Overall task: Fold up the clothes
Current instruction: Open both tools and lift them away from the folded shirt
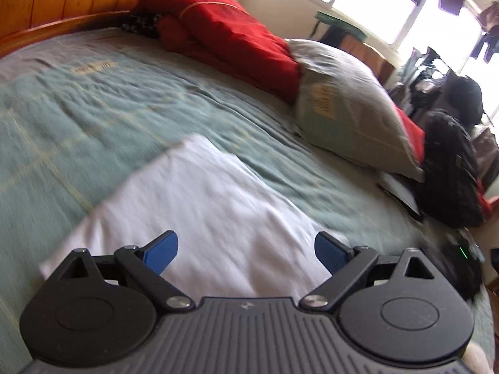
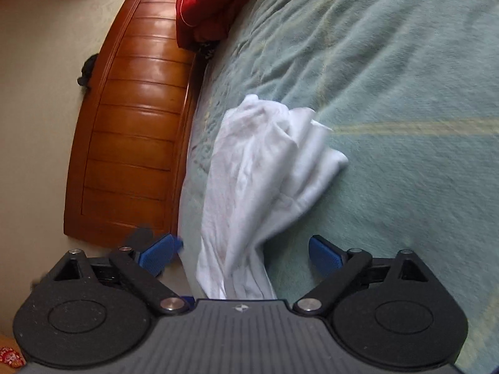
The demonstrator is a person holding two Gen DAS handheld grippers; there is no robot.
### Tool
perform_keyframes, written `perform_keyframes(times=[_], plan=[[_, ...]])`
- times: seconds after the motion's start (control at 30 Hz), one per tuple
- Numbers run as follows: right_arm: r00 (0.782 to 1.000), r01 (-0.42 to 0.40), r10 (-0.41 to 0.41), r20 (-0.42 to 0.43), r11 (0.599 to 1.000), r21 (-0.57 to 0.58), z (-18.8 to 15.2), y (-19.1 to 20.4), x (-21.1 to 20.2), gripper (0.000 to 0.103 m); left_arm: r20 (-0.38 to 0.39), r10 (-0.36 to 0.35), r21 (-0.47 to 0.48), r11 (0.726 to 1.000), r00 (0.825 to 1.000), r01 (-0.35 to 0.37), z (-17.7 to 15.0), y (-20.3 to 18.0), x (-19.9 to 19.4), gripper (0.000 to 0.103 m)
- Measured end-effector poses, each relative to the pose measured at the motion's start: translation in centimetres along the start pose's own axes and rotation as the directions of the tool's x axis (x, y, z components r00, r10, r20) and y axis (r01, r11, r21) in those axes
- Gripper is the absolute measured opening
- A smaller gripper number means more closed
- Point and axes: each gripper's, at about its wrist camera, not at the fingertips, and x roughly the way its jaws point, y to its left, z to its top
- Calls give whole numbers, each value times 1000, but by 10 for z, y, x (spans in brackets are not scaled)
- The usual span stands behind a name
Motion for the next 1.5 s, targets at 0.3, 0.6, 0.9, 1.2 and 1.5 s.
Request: perform_keyframes(times=[0.3, 0.6, 0.9, 1.2, 1.5], plan=[[976, 80, -39, 215, 979, -187, 46, 25, 2, 97, 2, 31, 67, 997, 1000, -31, -26, 1, -23, 94], [963, 271, -188, 195, 648, -712, 18, 84, -4, 76, 8, 129, 78, 989, 992, -130, -12, 23, 2, 94], [935, 264, -329, 133, 394, -880, -20, 55, 32, 53, -88, 204, 81, 977, 975, -197, -26, 46, 18, 94], [953, 168, -299, 52, 377, -911, -55, 75, 47, 60, -55, 131, 104, 987, 990, -125, 21, 10, 48, 95], [968, 157, -248, 40, 472, -867, -46, 55, 32, 72, -98, 192, 30, 981, 976, -190, 51, 9, 85, 95]])
